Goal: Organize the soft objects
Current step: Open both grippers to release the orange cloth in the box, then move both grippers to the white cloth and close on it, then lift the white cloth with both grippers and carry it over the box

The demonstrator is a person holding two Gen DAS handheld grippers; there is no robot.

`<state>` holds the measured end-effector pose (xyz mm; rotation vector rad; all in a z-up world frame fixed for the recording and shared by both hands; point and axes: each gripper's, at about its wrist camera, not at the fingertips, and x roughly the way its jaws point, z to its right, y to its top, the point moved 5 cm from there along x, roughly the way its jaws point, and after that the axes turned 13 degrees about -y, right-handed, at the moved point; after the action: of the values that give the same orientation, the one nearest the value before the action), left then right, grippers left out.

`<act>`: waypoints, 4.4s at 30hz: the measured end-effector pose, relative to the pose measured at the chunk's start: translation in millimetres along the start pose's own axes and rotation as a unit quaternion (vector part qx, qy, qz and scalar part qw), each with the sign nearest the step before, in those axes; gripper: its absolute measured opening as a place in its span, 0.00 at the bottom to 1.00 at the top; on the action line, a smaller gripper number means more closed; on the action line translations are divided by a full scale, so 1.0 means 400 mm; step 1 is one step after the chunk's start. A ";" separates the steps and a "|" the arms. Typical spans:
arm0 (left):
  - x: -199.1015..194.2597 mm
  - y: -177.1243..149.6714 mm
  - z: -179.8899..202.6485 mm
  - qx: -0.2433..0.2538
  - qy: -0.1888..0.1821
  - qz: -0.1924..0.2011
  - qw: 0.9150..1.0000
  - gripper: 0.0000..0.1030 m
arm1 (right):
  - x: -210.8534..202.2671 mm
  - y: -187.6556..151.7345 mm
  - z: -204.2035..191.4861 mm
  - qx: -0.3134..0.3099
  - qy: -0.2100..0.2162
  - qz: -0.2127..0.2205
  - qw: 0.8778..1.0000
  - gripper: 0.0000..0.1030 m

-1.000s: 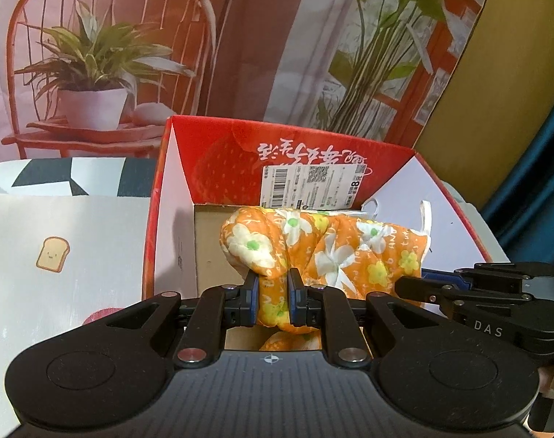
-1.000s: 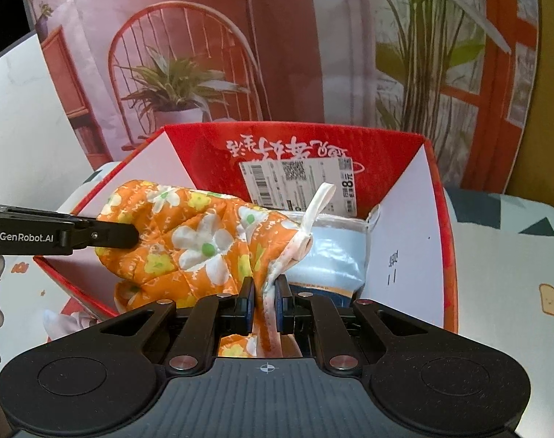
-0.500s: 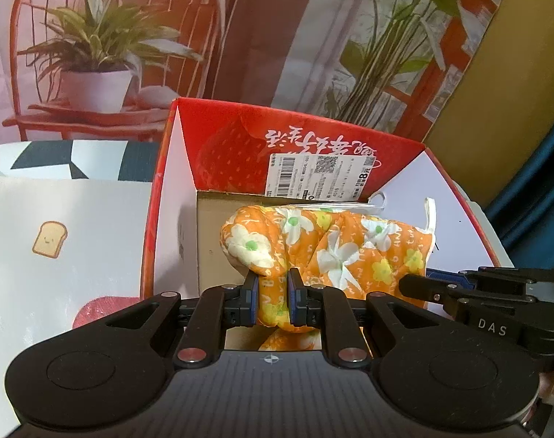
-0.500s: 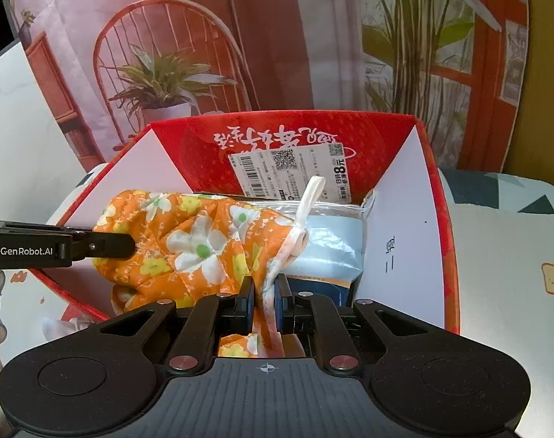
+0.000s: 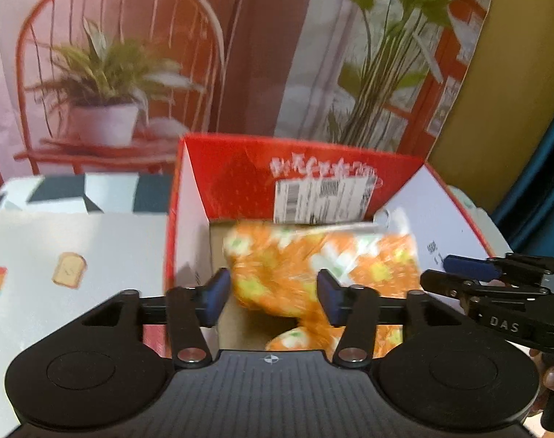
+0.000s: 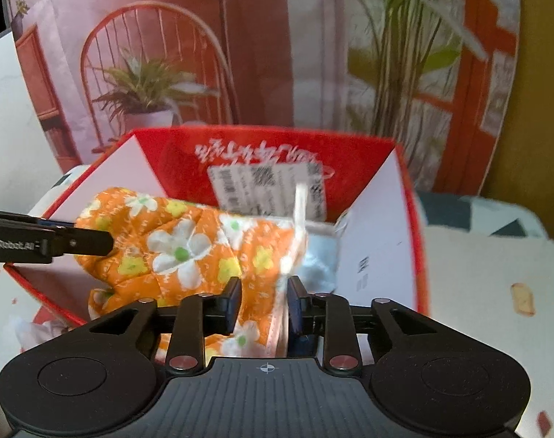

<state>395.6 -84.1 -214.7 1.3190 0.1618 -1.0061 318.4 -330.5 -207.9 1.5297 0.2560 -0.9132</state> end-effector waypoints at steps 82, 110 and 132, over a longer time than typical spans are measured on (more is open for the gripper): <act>-0.192 -0.283 -0.114 -0.093 0.004 0.049 0.994 0.16 | -0.172 -0.247 0.050 0.086 0.061 0.045 0.993 0.18; -0.163 0.103 0.013 0.046 0.008 0.132 0.990 0.16 | -0.154 0.114 0.056 0.038 0.077 0.089 0.992 0.14; 0.142 0.169 -0.113 0.022 0.016 -0.012 1.000 0.22 | 0.164 0.192 0.043 0.002 0.002 -0.032 0.999 0.14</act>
<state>494.6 -80.6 -214.8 1.3766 0.1807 -1.0135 404.4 -384.6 -193.5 1.5337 0.3072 -0.9622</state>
